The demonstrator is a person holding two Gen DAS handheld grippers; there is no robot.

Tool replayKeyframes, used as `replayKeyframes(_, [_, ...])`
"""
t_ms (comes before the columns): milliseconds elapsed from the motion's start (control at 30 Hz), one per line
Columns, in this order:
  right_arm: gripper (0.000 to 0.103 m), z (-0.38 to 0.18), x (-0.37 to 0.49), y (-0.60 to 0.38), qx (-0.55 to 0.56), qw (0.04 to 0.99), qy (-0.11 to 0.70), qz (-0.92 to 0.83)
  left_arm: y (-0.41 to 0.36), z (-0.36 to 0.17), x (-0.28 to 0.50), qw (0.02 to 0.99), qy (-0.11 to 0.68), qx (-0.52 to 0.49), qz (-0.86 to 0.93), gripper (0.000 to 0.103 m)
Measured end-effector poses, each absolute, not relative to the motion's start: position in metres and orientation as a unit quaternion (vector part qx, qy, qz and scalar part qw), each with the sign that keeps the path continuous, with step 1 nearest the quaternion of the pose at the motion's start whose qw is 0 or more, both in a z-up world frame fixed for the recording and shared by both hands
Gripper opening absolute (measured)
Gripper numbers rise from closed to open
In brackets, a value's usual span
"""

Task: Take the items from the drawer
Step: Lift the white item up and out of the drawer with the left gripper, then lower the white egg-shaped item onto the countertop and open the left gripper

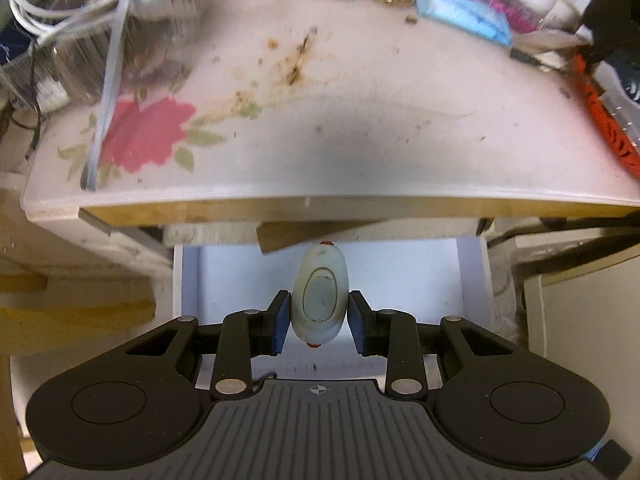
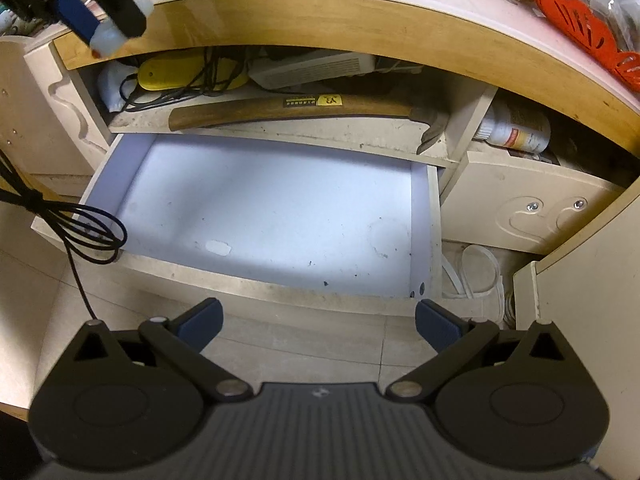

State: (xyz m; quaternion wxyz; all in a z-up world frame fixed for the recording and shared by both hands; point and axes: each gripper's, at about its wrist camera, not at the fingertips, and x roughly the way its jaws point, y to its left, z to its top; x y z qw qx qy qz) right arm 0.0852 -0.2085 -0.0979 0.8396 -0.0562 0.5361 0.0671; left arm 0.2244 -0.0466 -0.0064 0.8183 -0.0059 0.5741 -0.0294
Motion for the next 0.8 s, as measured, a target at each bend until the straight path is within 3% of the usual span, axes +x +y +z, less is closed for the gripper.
replayKeyframes(533, [0.103,-0.102,0.084,-0.207,-0.063,0.837,0.539,0.070,-0.053,0.007,0.170,0.964,0.263,0.018,-0.016,0.030])
replayKeyframes(800, [0.103,-0.103,0.083,-0.206,-0.062,0.836,0.540,0.072,-0.055,0.005,0.172,0.974,0.223,0.038,-0.005,0.030])
